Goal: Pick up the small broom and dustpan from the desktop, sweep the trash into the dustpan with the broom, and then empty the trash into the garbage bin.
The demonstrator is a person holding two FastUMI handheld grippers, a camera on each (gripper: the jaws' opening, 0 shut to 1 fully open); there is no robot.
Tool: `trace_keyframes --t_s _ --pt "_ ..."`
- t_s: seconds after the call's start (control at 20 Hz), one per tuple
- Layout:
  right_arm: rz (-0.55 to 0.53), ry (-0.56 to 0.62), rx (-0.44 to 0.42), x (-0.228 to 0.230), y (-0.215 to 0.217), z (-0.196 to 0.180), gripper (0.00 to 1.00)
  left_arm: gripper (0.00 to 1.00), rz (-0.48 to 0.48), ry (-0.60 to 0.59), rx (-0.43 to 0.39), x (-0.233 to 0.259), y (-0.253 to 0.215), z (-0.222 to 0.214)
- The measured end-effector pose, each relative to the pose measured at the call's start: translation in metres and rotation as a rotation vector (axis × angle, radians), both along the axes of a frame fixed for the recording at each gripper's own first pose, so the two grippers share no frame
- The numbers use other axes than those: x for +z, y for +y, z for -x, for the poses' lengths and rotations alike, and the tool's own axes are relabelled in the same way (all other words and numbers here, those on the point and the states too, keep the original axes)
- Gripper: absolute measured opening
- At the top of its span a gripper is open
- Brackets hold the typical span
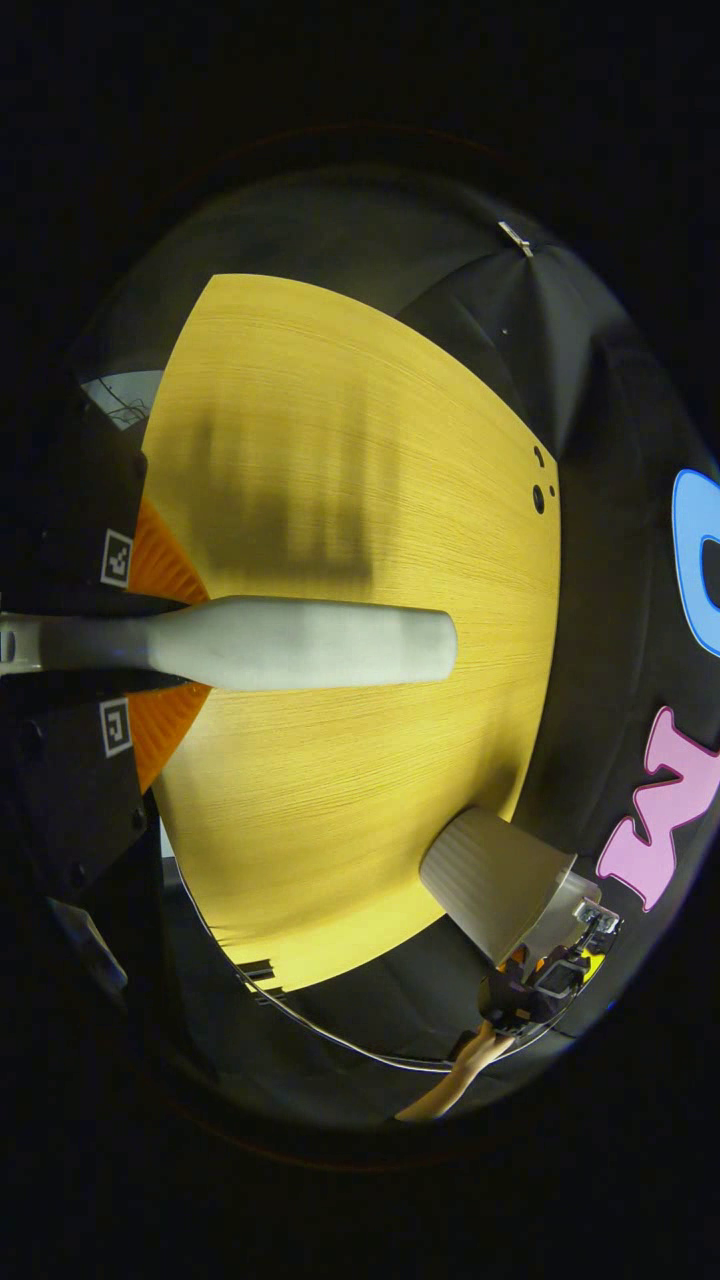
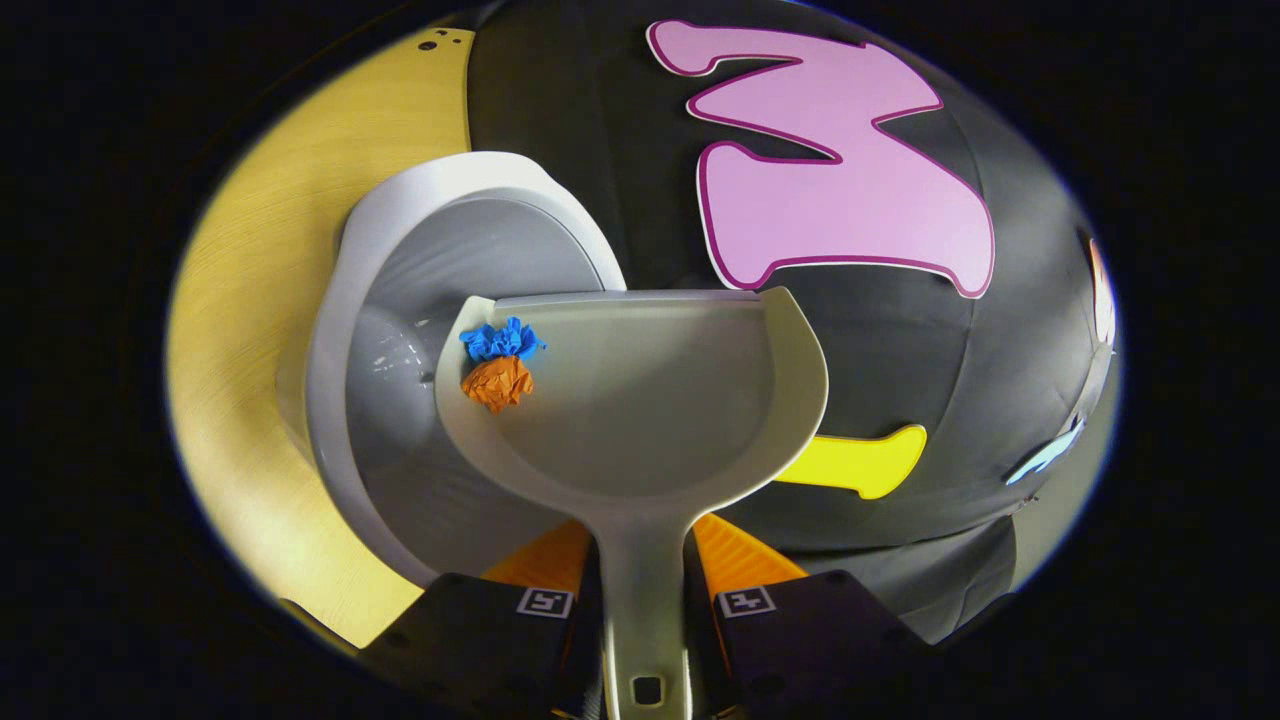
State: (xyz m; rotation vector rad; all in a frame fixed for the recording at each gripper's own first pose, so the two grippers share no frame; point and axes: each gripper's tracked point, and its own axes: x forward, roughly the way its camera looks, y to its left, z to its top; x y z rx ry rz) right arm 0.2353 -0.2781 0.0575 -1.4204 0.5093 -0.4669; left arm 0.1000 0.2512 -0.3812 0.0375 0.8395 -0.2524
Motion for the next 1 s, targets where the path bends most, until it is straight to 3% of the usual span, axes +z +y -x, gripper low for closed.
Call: trace_keyframes --t_s 0.2,0.35,0.45,0.55,0.6,0.7,0.75,0.8,1.0 --pt "0.089 0.009 0.011 0.003 0.0 -0.005 0.34 0.26 0.002 0.003 0.003 0.001 0.0 0.004" --pt "0.158 0.014 0.028 0.005 0.004 -0.006 0.41 0.26 -0.009 0.001 -0.005 0.001 0.0 0.005" --pt "0.211 0.019 0.041 0.008 0.006 -0.007 0.37 0.26 -0.014 0.002 -0.007 0.001 -0.002 0.007" --pt "0.298 0.028 0.055 0.011 0.009 -0.006 0.33 0.27 -0.011 0.008 -0.004 -0.001 -0.002 0.01" --pt "0.357 0.035 0.068 0.014 0.012 -0.009 0.37 0.26 -0.009 0.011 -0.001 -0.003 -0.002 0.012" --pt "0.45 0.038 0.094 0.015 0.019 -0.01 0.37 0.26 -0.008 0.013 0.002 -0.004 -0.001 0.013" --pt "0.464 0.036 0.099 0.016 0.018 -0.01 0.33 0.27 -0.009 0.013 0.003 -0.004 0.0 0.014" --pt "0.459 0.036 0.099 0.017 0.017 -0.01 0.37 0.26 -0.009 0.013 0.005 -0.005 0.0 0.015" --pt "0.426 0.037 0.092 0.016 0.015 -0.011 0.37 0.26 -0.012 0.013 0.012 -0.007 0.0 0.017"
